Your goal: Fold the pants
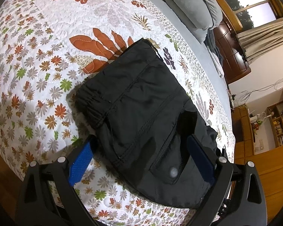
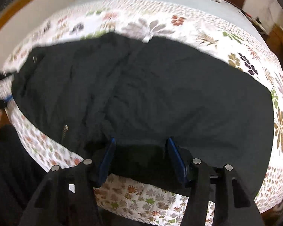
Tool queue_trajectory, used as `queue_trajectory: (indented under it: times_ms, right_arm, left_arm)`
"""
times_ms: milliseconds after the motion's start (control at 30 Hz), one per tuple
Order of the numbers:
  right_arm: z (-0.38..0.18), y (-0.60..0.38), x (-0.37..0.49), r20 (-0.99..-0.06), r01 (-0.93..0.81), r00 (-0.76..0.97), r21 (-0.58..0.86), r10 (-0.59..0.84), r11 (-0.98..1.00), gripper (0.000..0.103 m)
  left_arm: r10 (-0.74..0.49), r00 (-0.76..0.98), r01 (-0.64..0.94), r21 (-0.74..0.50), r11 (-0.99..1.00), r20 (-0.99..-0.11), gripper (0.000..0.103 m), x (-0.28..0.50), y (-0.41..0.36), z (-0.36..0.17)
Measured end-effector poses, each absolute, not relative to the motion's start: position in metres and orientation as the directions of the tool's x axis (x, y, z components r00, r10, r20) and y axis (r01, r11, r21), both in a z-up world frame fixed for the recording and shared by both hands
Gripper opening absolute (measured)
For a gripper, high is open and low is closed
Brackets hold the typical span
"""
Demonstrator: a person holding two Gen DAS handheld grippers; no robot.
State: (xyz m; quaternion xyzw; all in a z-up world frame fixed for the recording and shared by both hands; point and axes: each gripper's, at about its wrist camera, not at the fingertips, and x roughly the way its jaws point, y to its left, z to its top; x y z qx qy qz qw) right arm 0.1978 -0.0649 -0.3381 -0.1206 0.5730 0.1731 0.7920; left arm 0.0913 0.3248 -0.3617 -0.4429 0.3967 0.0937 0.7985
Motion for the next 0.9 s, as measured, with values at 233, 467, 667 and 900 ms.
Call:
queue_trajectory:
  times_ms: [233, 467, 667, 900]
  right_arm:
    - [-0.32, -0.061, 0.205, -0.97, -0.453, 0.196, 0.04, 0.143, 0.891, 0.057]
    - [-0.255, -0.042, 0.236, -0.946, -0.504, 0.145, 0.181, 0.289, 0.845, 0.065]
    - [-0.221, 0.027, 0.261, -0.922, -0.612, 0.029, 0.29, 0.387, 0.736, 0.074]
    - [-0.214, 0.179, 0.304, -0.879, -0.745, -0.269, 0.449, 0.393, 0.493, 0.099]
  left_arm:
    - [-0.241, 0.701, -0.519, -0.712, 0.473, -0.671, 0.095, 0.079, 0.341, -0.372]
    - [-0.307, 0.748, -0.505, -0.805, 0.312, -0.588, 0.098, 0.077, 0.356, -0.388]
    - [-0.308, 0.78, -0.484, -0.837, 0.254, -0.545, 0.1, 0.092, 0.355, -0.395]
    - [-0.303, 0.808, -0.467, -0.863, 0.192, -0.505, 0.1, 0.085, 0.361, -0.403]
